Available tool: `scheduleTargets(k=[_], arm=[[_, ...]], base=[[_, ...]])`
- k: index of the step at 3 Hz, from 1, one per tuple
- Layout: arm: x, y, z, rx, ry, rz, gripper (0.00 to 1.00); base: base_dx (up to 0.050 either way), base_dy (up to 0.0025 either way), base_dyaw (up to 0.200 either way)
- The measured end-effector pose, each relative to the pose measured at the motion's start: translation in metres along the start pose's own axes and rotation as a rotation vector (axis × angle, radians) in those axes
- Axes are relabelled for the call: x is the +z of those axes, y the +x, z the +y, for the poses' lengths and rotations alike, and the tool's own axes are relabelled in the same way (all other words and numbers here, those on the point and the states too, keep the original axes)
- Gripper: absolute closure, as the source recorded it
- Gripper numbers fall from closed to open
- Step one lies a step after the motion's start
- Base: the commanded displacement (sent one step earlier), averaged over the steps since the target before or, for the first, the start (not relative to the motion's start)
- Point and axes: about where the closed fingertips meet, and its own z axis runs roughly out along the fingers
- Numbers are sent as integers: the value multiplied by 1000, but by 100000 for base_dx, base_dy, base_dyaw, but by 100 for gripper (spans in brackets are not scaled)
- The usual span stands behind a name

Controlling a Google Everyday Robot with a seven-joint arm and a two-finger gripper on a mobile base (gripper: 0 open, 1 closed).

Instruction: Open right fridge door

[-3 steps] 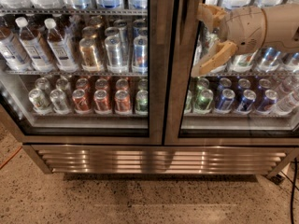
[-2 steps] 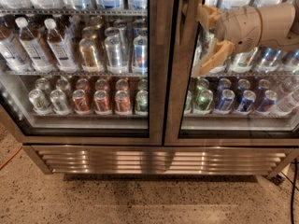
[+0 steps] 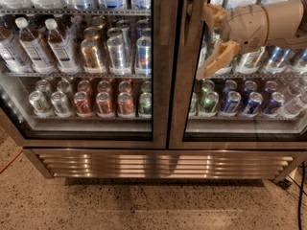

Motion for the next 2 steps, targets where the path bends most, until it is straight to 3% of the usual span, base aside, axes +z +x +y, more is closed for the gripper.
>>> scheduleTargets(k=[2], arm=[[0, -1, 1, -10, -38, -33, 0]], base=[[0, 0, 0]])
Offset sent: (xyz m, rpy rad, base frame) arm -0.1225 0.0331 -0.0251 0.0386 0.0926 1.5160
